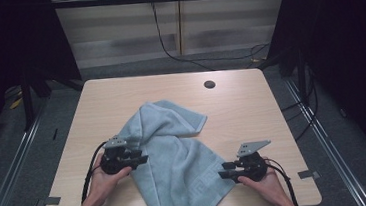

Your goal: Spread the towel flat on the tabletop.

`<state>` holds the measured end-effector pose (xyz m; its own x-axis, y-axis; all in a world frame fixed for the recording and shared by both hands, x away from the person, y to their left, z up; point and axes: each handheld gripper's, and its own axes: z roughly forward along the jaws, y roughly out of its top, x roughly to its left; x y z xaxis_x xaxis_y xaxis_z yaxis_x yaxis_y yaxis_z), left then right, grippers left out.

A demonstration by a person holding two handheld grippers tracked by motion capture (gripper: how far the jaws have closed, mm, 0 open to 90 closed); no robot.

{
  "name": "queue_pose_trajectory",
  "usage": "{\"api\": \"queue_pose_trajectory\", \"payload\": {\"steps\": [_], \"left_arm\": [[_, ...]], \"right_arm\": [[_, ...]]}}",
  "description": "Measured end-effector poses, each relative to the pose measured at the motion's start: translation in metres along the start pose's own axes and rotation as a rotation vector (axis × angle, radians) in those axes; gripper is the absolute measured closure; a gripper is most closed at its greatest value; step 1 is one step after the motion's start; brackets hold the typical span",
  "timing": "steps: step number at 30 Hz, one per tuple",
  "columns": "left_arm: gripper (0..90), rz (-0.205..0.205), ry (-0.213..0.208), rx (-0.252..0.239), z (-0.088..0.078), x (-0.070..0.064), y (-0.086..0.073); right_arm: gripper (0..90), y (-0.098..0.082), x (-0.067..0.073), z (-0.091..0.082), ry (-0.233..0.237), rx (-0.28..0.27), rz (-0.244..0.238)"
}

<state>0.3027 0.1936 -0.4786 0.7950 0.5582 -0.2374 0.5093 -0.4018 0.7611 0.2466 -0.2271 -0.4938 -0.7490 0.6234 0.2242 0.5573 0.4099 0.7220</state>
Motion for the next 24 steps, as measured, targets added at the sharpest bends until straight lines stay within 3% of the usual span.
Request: {"api": "queue_pose_trajectory", "payload": {"steps": [1,2,3,5,6,8,10,12,16,19,21,22,23,24], "left_arm": [[60.3,0.013,-0.05,0.008,-0.003,-0.009,-0.004],[59.6,0.047,-0.073,0.015,-0.005,-0.019,-0.008],[58.6,0.05,-0.079,0.02,-0.005,-0.026,-0.011],[52.3,0.027,-0.145,0.02,-0.005,-0.033,-0.016],[50.8,0.033,-0.131,0.03,-0.004,-0.037,-0.018],[44.6,0.019,-0.148,0.039,0.0,-0.039,-0.022],[42.7,0.069,-0.088,0.071,0.004,-0.04,-0.023],[43.3,0.081,-0.071,0.085,0.007,-0.038,-0.024],[58.4,0.143,-0.01,0.103,0.014,-0.032,-0.024],[69.8,0.156,0.029,0.094,0.017,-0.028,-0.022],[72.4,0.151,0.058,0.088,0.019,-0.024,-0.02],[72.9,0.174,0.095,0.097,0.02,-0.021,-0.017],[73.1,0.164,0.101,0.094,0.022,-0.018,-0.015],[73.5,0.164,0.101,0.094,0.022,-0.018,-0.015]], "right_arm": [[56.1,0.0,-0.002,0.0,-0.016,0.004,-0.001],[54.9,0.0,-0.003,-0.001,-0.035,0.014,-0.009],[53.6,-0.001,-0.003,0.0,-0.048,0.012,-0.006],[50.5,-0.003,-0.005,0.0,-0.071,0.008,-0.007],[48.5,-0.003,-0.006,0.0,-0.088,0.01,-0.005],[46.6,-0.003,-0.008,-0.001,-0.108,0.002,0.003],[45.6,-0.005,-0.01,-0.002,-0.102,-0.005,0.008],[47.0,-0.006,-0.011,0.0,-0.101,0.01,-0.005],[52.0,-0.007,-0.007,0.002,-0.082,0.023,-0.039],[53.7,-0.006,-0.001,0.004,-0.12,0.041,-0.092],[58.2,-0.005,0.002,0.006,-0.125,0.043,-0.108],[59.7,-0.005,0.004,0.007,-0.123,0.04,-0.117],[65.2,-0.004,0.005,0.009,-0.121,0.039,-0.121],[65.2,-0.004,0.005,0.009,-0.121,0.039,-0.121]]}}
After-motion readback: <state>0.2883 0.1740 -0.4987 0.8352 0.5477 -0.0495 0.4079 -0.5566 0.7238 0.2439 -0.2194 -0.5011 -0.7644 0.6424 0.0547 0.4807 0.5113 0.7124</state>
